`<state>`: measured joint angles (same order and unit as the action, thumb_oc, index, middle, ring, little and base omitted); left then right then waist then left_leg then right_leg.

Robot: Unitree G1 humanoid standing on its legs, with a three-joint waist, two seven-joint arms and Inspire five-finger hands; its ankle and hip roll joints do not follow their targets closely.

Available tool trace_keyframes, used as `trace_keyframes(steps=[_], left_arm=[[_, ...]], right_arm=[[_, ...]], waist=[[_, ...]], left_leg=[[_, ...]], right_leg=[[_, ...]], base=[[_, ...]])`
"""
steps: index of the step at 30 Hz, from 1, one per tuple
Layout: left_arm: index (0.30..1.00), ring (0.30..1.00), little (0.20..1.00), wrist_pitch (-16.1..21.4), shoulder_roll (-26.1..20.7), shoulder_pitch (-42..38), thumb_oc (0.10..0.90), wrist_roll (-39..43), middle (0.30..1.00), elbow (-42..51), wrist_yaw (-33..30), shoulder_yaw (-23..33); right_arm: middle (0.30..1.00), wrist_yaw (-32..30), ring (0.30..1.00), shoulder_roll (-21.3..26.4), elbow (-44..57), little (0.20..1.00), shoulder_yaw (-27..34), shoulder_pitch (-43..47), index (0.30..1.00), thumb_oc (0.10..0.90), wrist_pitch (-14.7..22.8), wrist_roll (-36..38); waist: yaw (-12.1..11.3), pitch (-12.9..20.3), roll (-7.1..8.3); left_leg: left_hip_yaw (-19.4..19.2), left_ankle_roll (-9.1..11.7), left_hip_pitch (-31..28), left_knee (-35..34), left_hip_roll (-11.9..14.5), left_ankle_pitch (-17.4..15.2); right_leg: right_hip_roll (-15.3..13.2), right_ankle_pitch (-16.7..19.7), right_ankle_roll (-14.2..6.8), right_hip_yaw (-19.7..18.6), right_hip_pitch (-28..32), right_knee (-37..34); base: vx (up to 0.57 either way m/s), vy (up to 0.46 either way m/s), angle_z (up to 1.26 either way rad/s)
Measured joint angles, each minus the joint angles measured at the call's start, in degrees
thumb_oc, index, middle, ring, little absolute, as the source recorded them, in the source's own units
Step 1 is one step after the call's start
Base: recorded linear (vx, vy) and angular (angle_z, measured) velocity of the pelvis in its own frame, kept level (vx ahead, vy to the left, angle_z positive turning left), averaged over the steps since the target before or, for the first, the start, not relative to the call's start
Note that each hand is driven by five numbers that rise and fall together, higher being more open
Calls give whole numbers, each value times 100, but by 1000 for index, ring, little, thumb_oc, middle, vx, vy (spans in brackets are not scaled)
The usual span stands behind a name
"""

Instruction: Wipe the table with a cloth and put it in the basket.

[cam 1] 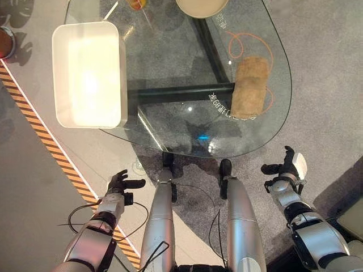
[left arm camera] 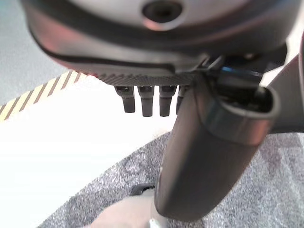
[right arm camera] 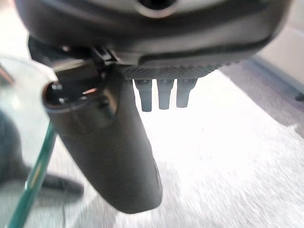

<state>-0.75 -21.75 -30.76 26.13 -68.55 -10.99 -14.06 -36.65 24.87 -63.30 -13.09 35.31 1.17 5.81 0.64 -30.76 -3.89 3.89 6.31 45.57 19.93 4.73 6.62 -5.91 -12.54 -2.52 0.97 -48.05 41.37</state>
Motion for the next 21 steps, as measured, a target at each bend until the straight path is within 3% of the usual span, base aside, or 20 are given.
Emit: trace_keyframes(steps=[11, 14, 21], left_arm=[[900, 900, 900, 30, -52, 7, 800, 0, 900, -15, 25, 147], [900, 900, 900, 32, -81, 7, 800, 6, 900, -10, 25, 141], [900, 900, 900, 88, -81, 18, 800, 29, 900, 7, 22, 121]], right_arm=[[900, -188, 900, 18, -62, 900, 155, 223, 900, 800, 234, 422], [900, -204, 900, 19, 5, 900, 163, 223, 900, 800, 453, 643], [900, -817, 900, 19, 1144, 900, 110, -14, 900, 800, 418, 721]], waist=[[-56, -1, 2], [-41, -1, 2], [-27, -1, 2]], left_leg=[[43, -24, 59, 25, -25, 23], [49, -21, 59, 19, -25, 24], [45, 7, 89, -7, -27, 4]], right_leg=[[-13, 5, 16, 17, -50, 51], [-13, 6, 18, 20, -54, 50], [-11, -3, 57, 13, -100, 27]], base=[[17, 5, 1], [0, 0, 0], [-2, 4, 0]])
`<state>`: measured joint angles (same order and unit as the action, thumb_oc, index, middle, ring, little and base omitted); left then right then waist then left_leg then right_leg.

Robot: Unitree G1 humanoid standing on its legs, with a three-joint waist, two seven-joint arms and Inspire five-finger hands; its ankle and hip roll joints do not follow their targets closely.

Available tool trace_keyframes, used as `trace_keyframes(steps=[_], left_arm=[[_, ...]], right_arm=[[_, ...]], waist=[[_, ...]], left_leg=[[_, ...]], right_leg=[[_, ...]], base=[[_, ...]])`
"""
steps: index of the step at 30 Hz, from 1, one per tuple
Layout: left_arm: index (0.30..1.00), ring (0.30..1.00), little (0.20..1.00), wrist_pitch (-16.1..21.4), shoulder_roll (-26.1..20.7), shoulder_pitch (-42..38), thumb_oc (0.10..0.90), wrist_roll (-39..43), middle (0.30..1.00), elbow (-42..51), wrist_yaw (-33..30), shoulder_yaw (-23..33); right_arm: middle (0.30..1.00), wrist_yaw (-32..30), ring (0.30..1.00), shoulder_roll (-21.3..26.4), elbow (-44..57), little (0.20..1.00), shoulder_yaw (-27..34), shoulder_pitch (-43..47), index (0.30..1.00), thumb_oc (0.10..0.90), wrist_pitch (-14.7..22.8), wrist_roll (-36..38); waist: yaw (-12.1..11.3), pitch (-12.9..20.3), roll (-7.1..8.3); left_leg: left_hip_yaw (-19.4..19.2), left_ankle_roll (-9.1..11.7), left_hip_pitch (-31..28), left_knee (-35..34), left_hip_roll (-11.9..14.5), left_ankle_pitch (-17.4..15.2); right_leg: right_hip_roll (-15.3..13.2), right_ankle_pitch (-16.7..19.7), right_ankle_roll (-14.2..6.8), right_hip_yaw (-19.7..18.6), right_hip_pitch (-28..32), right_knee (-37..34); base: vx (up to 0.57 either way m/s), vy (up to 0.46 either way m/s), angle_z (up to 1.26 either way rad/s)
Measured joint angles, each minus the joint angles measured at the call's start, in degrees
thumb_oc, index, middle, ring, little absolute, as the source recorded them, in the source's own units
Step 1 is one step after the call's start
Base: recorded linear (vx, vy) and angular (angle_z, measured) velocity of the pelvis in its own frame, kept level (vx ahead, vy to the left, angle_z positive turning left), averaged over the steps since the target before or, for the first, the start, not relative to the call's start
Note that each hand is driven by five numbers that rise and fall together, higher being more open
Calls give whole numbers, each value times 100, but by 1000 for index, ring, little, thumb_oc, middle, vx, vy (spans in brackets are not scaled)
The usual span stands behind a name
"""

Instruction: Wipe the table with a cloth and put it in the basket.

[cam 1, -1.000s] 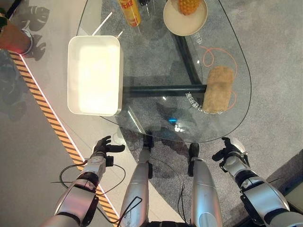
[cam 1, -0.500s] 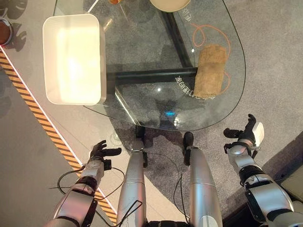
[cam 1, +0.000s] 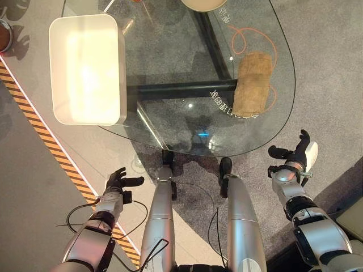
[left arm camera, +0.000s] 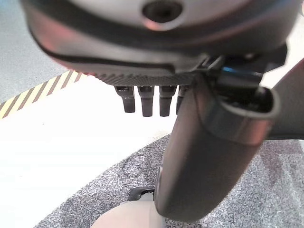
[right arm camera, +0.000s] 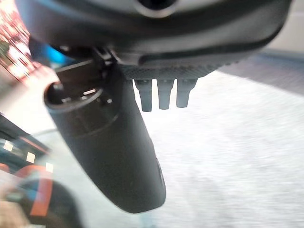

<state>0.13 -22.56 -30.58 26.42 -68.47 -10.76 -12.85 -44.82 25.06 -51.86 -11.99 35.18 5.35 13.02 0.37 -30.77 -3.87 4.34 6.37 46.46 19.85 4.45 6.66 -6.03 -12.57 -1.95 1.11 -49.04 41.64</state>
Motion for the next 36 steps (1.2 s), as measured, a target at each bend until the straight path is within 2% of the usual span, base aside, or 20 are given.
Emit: trace_keyframes(steps=[12, 14, 18, 31, 36], left_arm=[[900, 900, 900, 195, 11, 276, 800, 95, 900, -3, -10, 1], [900, 900, 900, 230, 28, 301, 800, 96, 900, -2, -10, 0], [900, 900, 900, 310, 96, 327, 800, 97, 900, 3, -11, 0], [900, 900, 900, 321, 128, 328, 800, 113, 900, -4, -1, 1], [900, 900, 900, 312, 138, 333, 800, 204, 900, 3, -3, -2]], right_arm=[[900, -737, 900, 1, 1013, 900, -65, -212, 900, 800, -103, 30], [900, -811, 900, 3, 1477, 900, -84, -115, 900, 800, -93, -167], [900, -840, 900, 2, 1766, 900, -144, 319, 900, 800, -66, -348], [900, -1173, 900, 11, 1718, 900, -235, 453, 900, 800, -215, -534], [900, -1173, 900, 17, 1734, 900, -239, 454, 900, 800, -214, -533]], waist=[[69, -4, -5], [67, -4, -7], [-17, -2, -11], [-24, -1, -15], [-10, 2, -25]], left_leg=[[-14, -15, 18, -111, -9, 47], [-28, -11, -47, -206, -9, 77], [-29, 0, -135, -297, -8, 68], [-27, -6, -235, -404, -40, 186], [-29, -41, -324, -570, -38, 148]], right_leg=[[-5, 59, -44, -11, -45, -89], [-7, 62, -36, -20, -31, -90], [-8, 66, -8, -24, 5, -104], [-41, 67, -28, -19, 97, -124], [-41, 96, 53, -20, 101, -214]], base=[[-10, 19, 0], [0, 0, 0], [0, 0, 0], [-2, 1, 1], [-6, -2, -3]])
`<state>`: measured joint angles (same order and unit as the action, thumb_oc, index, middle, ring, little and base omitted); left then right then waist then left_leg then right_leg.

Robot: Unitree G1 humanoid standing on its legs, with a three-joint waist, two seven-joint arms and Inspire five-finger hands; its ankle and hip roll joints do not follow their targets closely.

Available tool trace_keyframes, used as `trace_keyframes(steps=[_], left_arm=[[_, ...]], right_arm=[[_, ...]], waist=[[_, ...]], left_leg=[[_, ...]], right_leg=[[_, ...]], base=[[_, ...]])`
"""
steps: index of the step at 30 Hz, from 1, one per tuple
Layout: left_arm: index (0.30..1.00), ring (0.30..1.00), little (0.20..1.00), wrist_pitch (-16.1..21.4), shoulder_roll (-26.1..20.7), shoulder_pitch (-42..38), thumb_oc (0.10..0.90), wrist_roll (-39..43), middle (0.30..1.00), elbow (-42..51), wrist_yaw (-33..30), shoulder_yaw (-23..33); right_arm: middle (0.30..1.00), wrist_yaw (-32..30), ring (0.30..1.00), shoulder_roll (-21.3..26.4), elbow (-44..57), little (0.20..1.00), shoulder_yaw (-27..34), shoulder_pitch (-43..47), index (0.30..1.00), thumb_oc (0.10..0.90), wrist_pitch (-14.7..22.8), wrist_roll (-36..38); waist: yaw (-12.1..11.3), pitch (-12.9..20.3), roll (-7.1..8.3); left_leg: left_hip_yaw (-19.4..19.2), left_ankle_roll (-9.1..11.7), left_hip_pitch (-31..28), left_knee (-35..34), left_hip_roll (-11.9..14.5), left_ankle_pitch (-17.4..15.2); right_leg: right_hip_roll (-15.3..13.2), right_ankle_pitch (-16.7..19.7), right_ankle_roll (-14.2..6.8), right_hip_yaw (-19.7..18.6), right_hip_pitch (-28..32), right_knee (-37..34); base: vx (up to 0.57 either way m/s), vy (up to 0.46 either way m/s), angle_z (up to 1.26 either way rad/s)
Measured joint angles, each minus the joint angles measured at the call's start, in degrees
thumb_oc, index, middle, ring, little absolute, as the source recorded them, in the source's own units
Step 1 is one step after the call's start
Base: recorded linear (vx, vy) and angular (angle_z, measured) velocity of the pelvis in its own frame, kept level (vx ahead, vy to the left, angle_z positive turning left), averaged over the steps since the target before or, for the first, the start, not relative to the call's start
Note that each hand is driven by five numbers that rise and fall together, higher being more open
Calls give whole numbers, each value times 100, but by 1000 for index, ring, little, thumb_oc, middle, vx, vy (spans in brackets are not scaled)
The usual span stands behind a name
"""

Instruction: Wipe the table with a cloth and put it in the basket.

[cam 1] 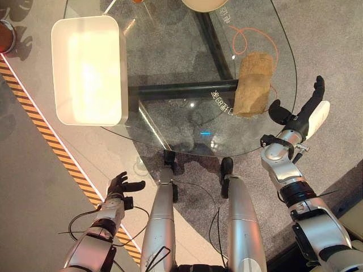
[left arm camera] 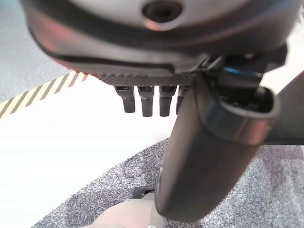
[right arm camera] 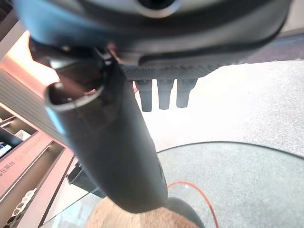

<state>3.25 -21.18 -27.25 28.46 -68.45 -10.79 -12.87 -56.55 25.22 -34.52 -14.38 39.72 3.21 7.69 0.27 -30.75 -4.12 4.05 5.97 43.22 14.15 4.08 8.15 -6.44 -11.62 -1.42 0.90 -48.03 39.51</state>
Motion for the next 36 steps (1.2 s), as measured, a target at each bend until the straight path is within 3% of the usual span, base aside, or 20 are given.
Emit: trace_keyframes(steps=[8, 23, 36], left_arm=[[900, 900, 900, 10, 49, 9, 800, -1, 900, 223, -10, -1], [900, 900, 900, 5, 100, 40, 800, -1, 900, 195, -26, -4], [900, 900, 900, 84, 273, 41, 800, -2, 900, 183, -26, -24]], right_arm=[[900, 60, 900, 0, 482, 900, -335, -72, 900, 800, -13, 21], [900, 178, 900, -76, 856, 900, -744, 8, 900, 800, -521, 25], [900, 303, 900, -300, 941, 900, -1162, -6, 900, 800, -908, 36]], waist=[[-24, -6, -51], [-5, -4, -89], [-24, -1, -147]], left_leg=[[-30, 3, -12, -20, -61, 86], [-33, 11, -159, -153, -49, 69], [-33, 43, -217, -146, -52, 140]], right_leg=[[-22, 55, -159, -72, 83, -144], [-20, 12, -60, -69, 107, -75], [-25, -9, -110, -69, 165, -48]], base=[[-11, 7, -1], [-1, 4, -1], [0, 0, 0]])
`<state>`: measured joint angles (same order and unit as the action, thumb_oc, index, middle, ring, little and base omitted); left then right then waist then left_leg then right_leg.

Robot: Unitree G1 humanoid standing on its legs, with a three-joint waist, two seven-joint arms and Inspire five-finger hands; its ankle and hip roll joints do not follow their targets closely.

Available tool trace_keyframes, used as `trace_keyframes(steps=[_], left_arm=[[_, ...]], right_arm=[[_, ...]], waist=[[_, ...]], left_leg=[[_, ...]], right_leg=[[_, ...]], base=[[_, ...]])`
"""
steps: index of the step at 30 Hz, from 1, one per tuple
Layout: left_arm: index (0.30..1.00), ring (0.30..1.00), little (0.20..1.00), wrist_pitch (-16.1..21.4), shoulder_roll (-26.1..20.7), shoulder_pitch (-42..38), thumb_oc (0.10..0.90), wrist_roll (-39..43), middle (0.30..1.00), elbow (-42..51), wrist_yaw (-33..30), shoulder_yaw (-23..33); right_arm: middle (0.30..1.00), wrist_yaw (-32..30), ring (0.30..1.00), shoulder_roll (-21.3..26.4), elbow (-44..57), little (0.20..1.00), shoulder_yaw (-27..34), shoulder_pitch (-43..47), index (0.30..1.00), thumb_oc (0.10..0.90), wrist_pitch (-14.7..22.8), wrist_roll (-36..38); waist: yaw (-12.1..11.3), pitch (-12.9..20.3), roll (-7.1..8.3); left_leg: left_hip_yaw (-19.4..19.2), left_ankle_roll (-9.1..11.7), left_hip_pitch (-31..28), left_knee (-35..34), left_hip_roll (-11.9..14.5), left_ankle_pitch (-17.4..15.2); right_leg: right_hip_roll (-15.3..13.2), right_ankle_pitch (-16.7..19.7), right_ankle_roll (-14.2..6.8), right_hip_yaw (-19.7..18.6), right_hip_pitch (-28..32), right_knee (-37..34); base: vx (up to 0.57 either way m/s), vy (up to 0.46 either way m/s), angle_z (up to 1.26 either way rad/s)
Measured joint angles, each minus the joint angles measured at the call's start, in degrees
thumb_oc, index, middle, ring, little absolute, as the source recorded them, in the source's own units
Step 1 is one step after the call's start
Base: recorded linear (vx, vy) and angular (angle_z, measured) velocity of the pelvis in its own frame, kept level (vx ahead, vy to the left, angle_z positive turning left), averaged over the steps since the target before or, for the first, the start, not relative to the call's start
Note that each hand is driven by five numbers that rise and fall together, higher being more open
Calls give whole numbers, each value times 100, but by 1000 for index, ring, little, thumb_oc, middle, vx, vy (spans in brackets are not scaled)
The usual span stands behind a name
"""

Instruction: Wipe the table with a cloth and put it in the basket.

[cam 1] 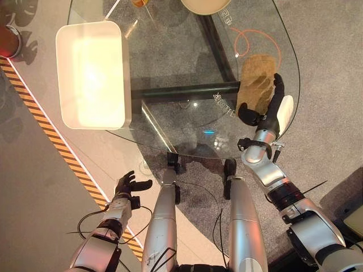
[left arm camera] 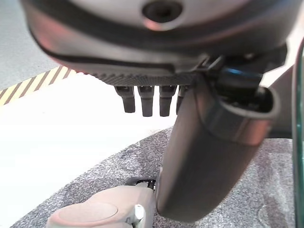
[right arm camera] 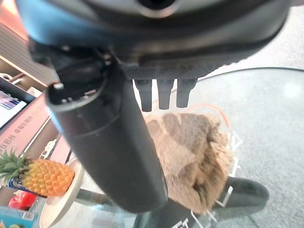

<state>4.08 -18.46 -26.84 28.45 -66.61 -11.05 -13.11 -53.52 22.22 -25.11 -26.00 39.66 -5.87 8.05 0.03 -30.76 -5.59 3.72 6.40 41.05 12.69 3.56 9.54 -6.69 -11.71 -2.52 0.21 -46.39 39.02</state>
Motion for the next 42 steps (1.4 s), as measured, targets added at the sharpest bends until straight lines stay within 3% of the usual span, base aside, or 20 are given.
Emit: trace_keyframes(steps=[18, 26, 33, 42], left_arm=[[900, 900, 900, 20, 33, 10, 800, 0, 900, -35, -85, -199], [900, 900, 900, 11, 234, 9, 800, 0, 900, -161, -81, -217], [900, 900, 900, 3, 241, 3, 800, -1, 900, -194, -80, -421], [900, 900, 900, -8, 245, -21, 800, 0, 900, -187, -80, -426]], right_arm=[[900, 90, 900, -7, -218, 900, -221, 136, 900, 800, -342, 120], [900, -59, 900, -4, -887, 900, -244, 487, 900, 800, -514, 265], [900, -196, 900, -44, -1114, 900, -260, 582, 900, 800, -619, 333], [900, -187, 900, -129, -1222, 900, -373, 730, 900, 800, -677, 329]], waist=[[-14, 5, -67], [-102, 29, -296], [-132, 30, -297], [-123, 30, -297]], left_leg=[[-5, -8, -98, -83, 3, 39], [0, -99, -92, 59, -21, -244], [7, -5, -94, 19, -24, -70], [11, 18, -97, -81, 2, -100]], right_leg=[[-8, -30, 30, 1, 22, 92], [2, 33, 90, -20, 82, -17], [-7, 8, 18, -18, 91, 15], [11, -25, 74, -8, -6, 90]], base=[[0, 0, 0], [-1, 1, -4], [2, 0, 2], [0, 0, 0]])
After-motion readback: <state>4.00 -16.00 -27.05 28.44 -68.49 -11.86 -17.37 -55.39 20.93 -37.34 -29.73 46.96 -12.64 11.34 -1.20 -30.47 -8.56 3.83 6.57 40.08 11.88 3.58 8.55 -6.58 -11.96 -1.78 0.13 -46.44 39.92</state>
